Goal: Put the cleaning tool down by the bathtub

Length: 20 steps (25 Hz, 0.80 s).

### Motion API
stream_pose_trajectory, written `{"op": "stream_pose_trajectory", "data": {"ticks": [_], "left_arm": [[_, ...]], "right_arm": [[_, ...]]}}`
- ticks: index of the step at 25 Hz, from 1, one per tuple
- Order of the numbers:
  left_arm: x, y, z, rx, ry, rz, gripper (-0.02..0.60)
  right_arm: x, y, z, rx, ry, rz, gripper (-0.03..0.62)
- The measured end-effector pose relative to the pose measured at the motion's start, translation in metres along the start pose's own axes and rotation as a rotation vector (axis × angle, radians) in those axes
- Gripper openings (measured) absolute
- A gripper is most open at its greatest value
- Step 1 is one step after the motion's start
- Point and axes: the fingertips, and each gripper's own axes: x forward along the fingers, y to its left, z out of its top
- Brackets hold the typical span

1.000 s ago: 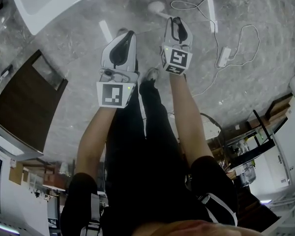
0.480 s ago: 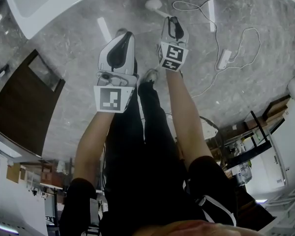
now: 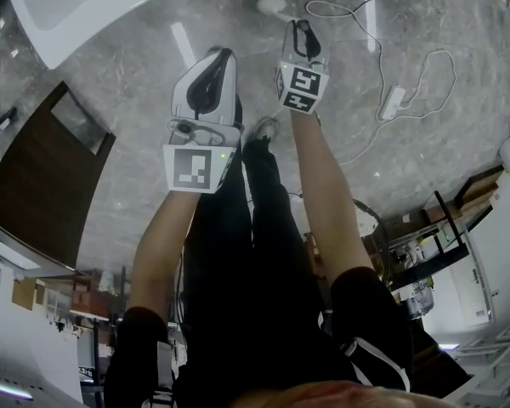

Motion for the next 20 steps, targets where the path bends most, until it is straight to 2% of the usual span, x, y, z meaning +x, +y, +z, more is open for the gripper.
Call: {"op": "stream_pose_trajectory", "data": {"ticks": [20], "left_arm": [[0.012,0.014,0.006,-0.017,0.011,-0.026,0.009]], "right_arm": [[0.046,0.005,0.03,-0.022,-0.007,0.016,0.095]]}}
